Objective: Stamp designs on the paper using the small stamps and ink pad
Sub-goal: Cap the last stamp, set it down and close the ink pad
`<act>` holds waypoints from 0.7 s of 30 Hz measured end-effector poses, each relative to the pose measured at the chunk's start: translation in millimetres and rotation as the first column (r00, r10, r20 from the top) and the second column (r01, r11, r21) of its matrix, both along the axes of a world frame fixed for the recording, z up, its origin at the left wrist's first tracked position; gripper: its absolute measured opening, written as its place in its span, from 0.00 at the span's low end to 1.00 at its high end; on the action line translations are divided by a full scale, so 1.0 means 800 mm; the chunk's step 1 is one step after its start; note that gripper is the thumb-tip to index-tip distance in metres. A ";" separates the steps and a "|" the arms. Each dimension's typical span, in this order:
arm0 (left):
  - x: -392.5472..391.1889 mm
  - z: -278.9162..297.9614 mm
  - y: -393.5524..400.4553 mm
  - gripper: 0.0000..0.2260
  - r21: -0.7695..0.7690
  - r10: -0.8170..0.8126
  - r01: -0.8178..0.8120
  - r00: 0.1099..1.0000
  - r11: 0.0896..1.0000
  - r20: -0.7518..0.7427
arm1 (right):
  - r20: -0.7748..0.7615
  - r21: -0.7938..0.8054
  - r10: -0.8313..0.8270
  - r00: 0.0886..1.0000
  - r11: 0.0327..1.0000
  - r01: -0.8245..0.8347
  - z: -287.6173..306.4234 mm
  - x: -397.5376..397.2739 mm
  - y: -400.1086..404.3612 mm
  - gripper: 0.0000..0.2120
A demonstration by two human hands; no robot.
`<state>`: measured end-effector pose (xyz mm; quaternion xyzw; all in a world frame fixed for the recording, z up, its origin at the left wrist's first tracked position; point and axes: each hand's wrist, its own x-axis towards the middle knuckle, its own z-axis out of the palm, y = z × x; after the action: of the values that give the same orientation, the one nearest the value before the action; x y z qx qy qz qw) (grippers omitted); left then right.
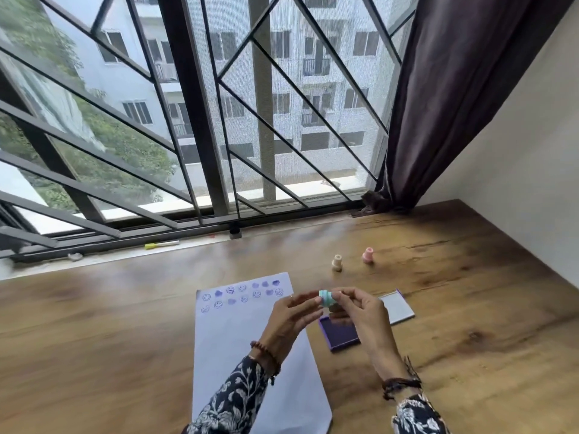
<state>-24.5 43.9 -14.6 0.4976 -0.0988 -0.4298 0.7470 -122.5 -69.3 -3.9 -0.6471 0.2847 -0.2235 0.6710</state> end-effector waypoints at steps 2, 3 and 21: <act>-0.002 -0.004 -0.005 0.08 -0.066 0.075 -0.082 0.991 0.994 -0.108 | 0.008 0.048 0.004 1.000 0.999 -0.004 0.000 0.007 -0.001 0.09; -0.002 -0.007 -0.006 0.08 -0.084 0.099 -0.112 0.985 0.990 -0.143 | 0.006 0.073 0.008 1.000 0.997 -0.008 -0.001 0.010 -0.002 0.10; 0.102 -0.053 -0.073 0.12 0.488 -0.247 -0.553 0.454 0.676 0.856 | -0.351 -0.413 0.057 0.935 0.886 -0.209 -0.040 0.129 -0.063 0.09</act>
<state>57.5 -14.6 -57.1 0.8989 -0.2401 -0.0338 0.3651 -19.7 -119.5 -36.1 -0.8293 0.2880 -0.1241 0.4625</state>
